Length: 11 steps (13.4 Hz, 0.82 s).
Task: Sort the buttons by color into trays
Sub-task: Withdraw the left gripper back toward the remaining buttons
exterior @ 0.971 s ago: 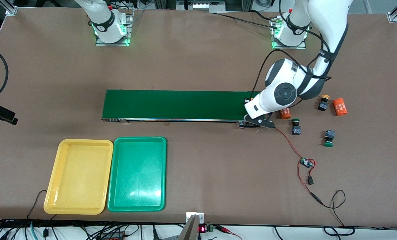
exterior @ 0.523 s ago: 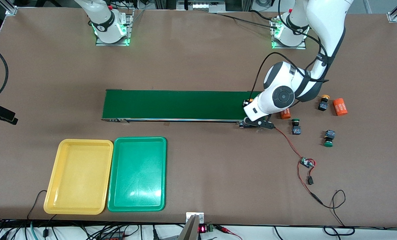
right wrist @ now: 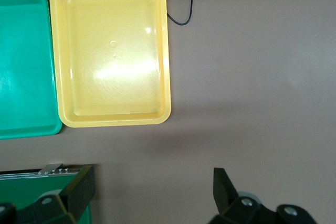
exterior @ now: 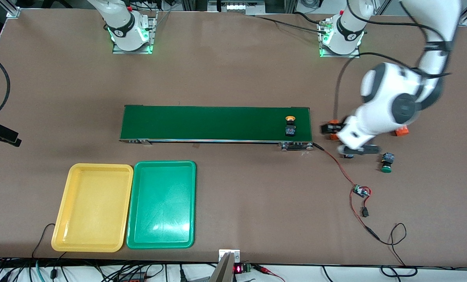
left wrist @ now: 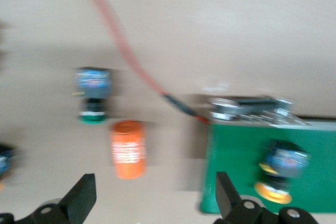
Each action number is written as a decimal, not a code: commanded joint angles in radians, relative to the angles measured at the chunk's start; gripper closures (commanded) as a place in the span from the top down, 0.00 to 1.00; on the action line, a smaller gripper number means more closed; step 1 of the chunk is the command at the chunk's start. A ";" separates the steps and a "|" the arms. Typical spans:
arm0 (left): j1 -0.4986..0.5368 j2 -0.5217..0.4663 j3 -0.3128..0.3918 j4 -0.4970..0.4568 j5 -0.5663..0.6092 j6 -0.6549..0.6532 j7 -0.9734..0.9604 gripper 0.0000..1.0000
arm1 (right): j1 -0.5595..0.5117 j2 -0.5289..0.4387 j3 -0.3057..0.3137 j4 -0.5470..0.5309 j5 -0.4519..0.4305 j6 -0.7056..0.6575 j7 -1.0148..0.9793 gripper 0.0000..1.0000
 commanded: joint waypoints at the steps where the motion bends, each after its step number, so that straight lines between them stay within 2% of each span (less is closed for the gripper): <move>1: 0.130 -0.006 -0.013 -0.046 0.024 -0.004 0.000 1.00 | -0.007 0.006 0.009 0.009 0.004 0.002 0.005 1.00; 4: 0.214 -0.007 -0.013 -0.087 0.091 -0.002 0.006 1.00 | -0.007 0.006 0.009 0.009 0.004 0.002 0.005 1.00; 8: 0.247 0.002 -0.016 -0.120 0.222 0.007 0.061 1.00 | -0.007 0.006 0.009 0.009 0.004 0.004 0.006 1.00; 11: 0.303 0.039 -0.027 -0.170 0.279 0.071 0.208 1.00 | -0.007 0.006 0.009 0.009 0.004 0.010 0.005 1.00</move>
